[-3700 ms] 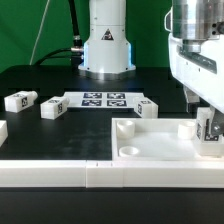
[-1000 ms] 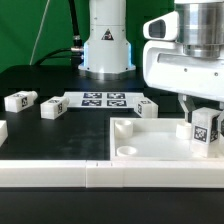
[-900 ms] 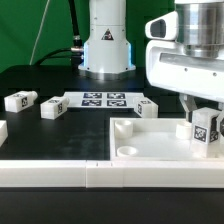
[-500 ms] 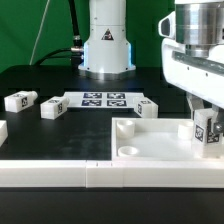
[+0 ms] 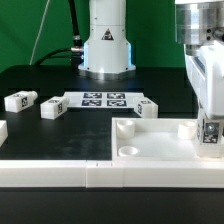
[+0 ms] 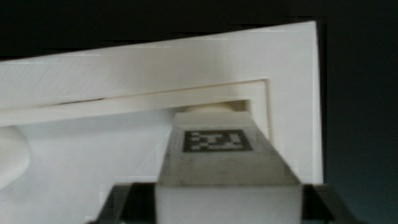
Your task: Assemble one leg
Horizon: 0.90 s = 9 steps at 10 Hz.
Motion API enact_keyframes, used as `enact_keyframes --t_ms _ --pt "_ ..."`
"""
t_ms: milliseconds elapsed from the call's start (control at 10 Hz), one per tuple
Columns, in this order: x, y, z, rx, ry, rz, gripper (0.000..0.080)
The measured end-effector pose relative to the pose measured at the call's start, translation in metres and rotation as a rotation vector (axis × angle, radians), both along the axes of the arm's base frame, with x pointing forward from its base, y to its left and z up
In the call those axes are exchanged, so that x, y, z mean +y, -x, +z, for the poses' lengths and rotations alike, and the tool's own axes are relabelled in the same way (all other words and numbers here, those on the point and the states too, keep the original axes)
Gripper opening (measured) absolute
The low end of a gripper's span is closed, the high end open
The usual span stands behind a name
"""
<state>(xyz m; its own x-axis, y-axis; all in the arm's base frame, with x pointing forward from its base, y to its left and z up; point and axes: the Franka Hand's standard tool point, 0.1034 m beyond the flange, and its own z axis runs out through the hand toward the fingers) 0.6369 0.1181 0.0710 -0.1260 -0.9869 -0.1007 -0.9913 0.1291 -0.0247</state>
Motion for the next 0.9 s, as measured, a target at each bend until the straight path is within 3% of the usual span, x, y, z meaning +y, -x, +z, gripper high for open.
enact_keyframes --t_ms 100,200,300,400,900 --pt "0.0003 0.0002 -0.0002 -0.001 0.0 0.015 0.0372" --pt "0.0003 0.0002 -0.0003 -0.005 0.002 0.054 0.0372" --pt "0.0004 0.0009 -0.0004 -0.005 0.003 0.111 0.0553" --pt "0.0011 0.0017 -0.0003 -0.007 0.005 0.221 0.0632" --pt "0.0061 0.003 -0.0004 -0.048 0.017 0.671 0.0649"
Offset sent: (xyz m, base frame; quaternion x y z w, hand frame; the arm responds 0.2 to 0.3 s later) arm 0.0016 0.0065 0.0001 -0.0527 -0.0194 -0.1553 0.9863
